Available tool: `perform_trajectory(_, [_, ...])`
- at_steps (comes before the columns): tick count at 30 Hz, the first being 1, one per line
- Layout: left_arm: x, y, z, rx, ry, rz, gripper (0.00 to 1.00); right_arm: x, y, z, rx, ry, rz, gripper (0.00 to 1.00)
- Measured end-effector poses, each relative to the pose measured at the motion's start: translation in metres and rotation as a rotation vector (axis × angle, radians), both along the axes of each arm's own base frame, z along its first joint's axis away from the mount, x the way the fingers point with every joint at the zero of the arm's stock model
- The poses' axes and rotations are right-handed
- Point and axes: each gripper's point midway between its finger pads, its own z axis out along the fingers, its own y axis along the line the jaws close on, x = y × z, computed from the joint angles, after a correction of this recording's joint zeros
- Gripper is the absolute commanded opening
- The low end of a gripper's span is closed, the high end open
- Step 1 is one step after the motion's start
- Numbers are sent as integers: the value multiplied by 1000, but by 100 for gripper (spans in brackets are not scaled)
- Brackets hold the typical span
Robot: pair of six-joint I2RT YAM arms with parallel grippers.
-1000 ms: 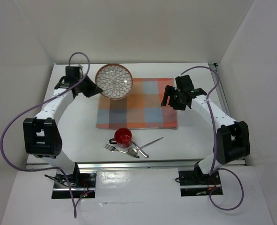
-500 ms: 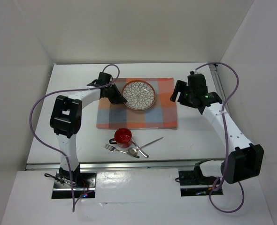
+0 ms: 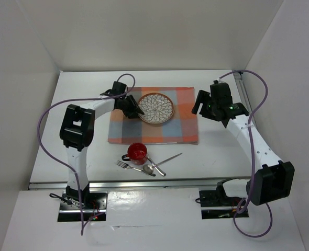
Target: Set the dinner table for one person
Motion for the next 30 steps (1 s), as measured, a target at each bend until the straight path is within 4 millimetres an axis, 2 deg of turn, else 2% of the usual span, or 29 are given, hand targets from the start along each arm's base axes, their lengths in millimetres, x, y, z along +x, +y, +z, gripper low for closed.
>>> perform_trajectory(1, [1,-2,3,5,0,-2,62,0,0,0,0,1,0,83])
perform_trajectory(2, [1,-2,4,16,-9,-12,71,0,0,0,0,1,0,83])
perform_trajectory(5, [0,-2,5,43,-13,-29,89,-1,1,0,3,4,4,83])
perform_trajectory(7, [-6,-1,5,82,5,-48,95,-2,3,0,13,6,16,85])
perform_trajectory(10, [-8,2,10,138,3,-61,96,-3,10,0,32,10,48,86])
perform_trajectory(12, [-10,5,21,179,-14,-71,97,-5,18,-1,40,14,81,86])
perform_trajectory(14, [-13,11,38,223,-42,-72,97,-9,37,-5,39,25,142,87])
perform_trajectory(17, [-15,23,78,288,-120,-54,100,-26,84,-19,34,70,286,88])
perform_trajectory(21, [-19,50,156,364,-283,3,100,-63,150,-44,29,149,499,90])
perform_trajectory(23, [-21,67,195,380,-372,46,100,-81,172,-58,17,190,578,90])
perform_trajectory(26, [-31,98,243,389,-472,131,100,-104,196,-78,-8,247,662,90])
perform_trajectory(27, [-36,108,255,388,-498,156,100,-112,204,-85,-15,264,689,90])
perform_trajectory(30, [-48,129,270,399,-530,204,100,-126,220,-97,-29,288,740,88])
